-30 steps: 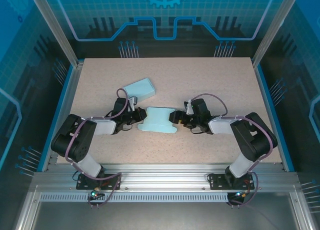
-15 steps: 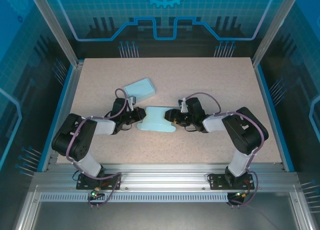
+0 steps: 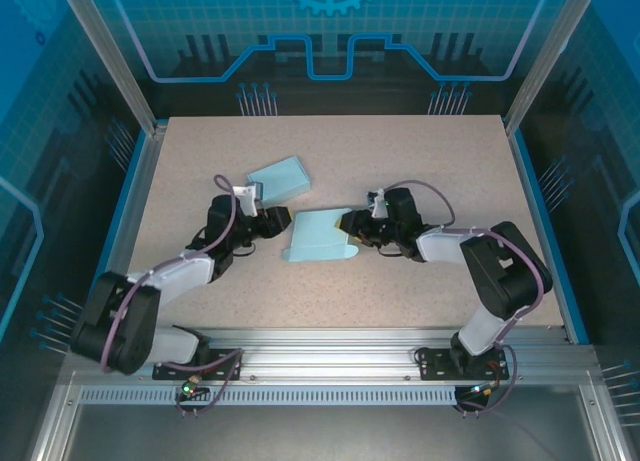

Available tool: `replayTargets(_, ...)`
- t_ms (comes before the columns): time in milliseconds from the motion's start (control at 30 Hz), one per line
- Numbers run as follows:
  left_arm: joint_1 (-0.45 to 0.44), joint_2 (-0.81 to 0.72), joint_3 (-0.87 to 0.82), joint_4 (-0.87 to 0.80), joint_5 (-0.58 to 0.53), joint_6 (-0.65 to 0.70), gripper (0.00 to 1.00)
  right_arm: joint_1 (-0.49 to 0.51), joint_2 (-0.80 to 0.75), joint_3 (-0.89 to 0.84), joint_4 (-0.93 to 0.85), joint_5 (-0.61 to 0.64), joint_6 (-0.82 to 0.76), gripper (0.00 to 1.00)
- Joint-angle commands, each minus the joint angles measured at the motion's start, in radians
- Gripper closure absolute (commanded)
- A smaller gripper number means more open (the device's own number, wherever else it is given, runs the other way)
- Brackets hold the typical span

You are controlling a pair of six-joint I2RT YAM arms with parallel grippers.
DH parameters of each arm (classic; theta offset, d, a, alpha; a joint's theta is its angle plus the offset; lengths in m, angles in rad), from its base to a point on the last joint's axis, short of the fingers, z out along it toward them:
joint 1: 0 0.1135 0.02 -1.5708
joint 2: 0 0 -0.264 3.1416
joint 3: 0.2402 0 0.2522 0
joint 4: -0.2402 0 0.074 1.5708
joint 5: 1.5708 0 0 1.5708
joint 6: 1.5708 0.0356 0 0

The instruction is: Fold the paper box

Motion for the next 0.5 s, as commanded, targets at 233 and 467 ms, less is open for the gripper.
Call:
replayTargets(233,-0.247,-0.167,-0.259,0.424,-0.006,0.713,0.03,-0.121,-0.128,0.059,-0.36,-0.198,-0.022,0.64)
replayTargets(467,-0.45,-0.194,-0.225,0.248,-0.156,1.031,0.01,-0.176,-0.157,0.089,-0.488,-0.282,-0.031,0.65)
